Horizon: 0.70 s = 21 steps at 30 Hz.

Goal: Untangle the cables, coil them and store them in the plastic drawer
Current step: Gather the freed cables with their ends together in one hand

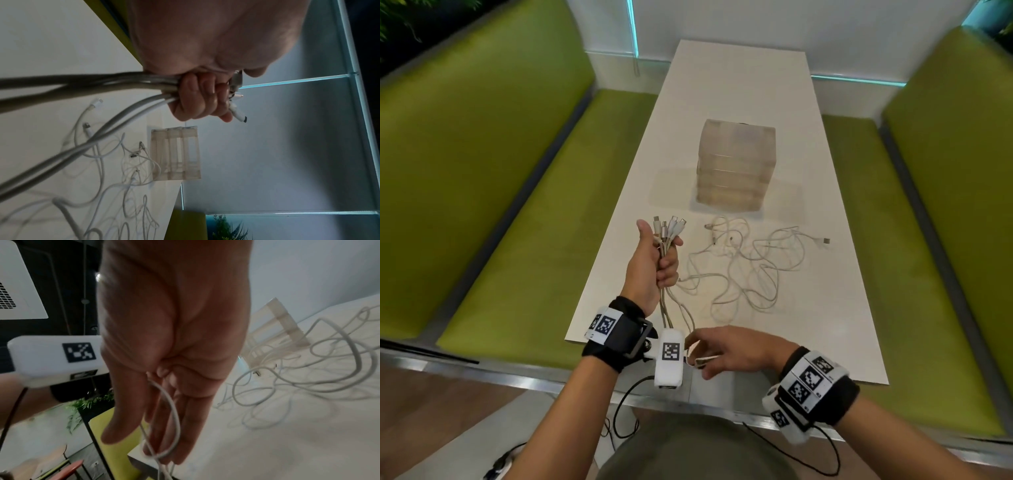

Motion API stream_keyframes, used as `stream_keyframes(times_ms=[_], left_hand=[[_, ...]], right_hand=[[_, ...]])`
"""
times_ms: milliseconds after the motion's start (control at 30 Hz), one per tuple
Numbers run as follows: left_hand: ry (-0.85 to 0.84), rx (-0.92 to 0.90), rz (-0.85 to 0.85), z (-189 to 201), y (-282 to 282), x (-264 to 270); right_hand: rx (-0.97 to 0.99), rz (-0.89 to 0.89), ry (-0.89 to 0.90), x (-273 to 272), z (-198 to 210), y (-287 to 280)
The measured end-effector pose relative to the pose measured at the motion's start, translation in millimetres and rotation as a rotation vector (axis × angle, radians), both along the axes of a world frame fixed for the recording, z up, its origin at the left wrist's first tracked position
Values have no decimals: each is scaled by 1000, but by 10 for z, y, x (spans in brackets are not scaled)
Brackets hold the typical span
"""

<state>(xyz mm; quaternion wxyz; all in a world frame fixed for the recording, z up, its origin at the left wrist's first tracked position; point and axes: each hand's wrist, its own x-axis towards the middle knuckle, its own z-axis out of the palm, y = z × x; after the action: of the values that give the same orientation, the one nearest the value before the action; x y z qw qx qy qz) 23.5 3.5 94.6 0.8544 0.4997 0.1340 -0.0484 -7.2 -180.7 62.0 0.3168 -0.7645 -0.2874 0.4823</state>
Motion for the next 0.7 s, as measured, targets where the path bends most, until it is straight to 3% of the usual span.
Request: stream_keyframes(times_ms=[167,233,333,433,567,700], left_hand=[[29,37,10,25,0,-16],[39,64,7,53,0,-24],[57,107,-6,67,-13,-35],[62,135,-27,61,-32,-40],[71,140,-32,81,-61,-36],[64,136,8,106,-28,-47]], right_hand=[[32,58,140,-66,-71,-16],[17,60,61,-41,-47,-29],[18,-177,-139,52,-36,-42],[56,-354,-171,142,-44,-16],[-181,-86,-120,142,-82,75],[-327,188,54,7,-186,100]])
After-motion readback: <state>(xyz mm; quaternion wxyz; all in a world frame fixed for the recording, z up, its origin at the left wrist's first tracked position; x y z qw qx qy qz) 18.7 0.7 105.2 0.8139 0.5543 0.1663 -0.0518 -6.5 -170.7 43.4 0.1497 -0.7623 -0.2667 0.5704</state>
